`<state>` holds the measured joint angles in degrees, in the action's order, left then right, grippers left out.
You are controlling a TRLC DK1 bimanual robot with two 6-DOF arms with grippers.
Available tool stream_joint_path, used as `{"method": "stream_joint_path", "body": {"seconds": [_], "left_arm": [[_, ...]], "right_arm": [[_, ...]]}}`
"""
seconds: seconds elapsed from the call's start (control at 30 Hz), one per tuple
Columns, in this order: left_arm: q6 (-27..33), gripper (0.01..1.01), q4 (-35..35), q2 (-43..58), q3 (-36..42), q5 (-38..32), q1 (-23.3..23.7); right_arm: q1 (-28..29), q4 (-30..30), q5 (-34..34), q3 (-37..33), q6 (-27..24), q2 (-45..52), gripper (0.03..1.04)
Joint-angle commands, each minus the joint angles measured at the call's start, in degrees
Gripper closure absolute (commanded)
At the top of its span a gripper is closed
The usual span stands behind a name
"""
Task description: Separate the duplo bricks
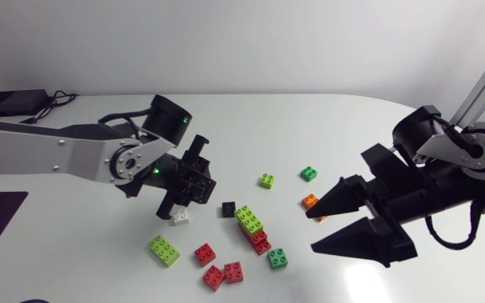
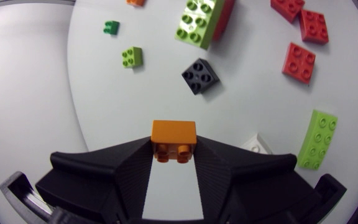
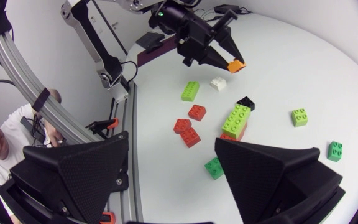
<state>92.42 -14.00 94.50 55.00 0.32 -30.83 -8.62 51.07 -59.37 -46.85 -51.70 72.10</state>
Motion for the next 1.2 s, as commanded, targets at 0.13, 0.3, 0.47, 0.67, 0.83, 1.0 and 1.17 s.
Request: {"method": "stream_joint_path", "body": {"seconds": [0.13, 0.3, 0.47, 0.67, 0.83, 1.0, 1.17], "left_arm": [[8.3, 0.743, -3.67, 9.56, 8.63, -8.14, 0.95], [11.2, 0.744, -7.53, 13.96, 12.76, -13.76, 1.12], [12.34, 0.743, -7.97, 16.68, 14.34, -14.91, 1.12], [12.34, 0.741, -8.06, 18.97, 13.46, -16.31, 0.59], [12.17, 0.666, -8.06, 20.29, 13.73, -16.84, -0.2], [10.5, 0.308, -7.89, 20.99, 14.96, -16.84, -0.46], [8.39, 0.133, -8.06, 19.5, 16.8, -14.99, -0.11]], "right_arm": [[-0.61, -0.53, 1.81, 3.61, -1.47, -3.01, 0.06], [-0.96, -1.15, 2.25, 4.31, -1.47, -3.45, 0.06], [-1.57, -2.55, 2.68, 5.37, -1.56, -3.45, 0.06], [-1.66, -3.17, 3.04, 5.81, -1.56, -3.45, 0.06], [-2.45, -3.17, 3.39, 5.89, -1.47, -3.45, 0.06], [-3.24, -4.31, 4.88, 5.81, -0.68, -3.45, 0.06], [-8.52, -14.77, 12.44, 6.51, 10.13, -4.42, 0.06]]}}
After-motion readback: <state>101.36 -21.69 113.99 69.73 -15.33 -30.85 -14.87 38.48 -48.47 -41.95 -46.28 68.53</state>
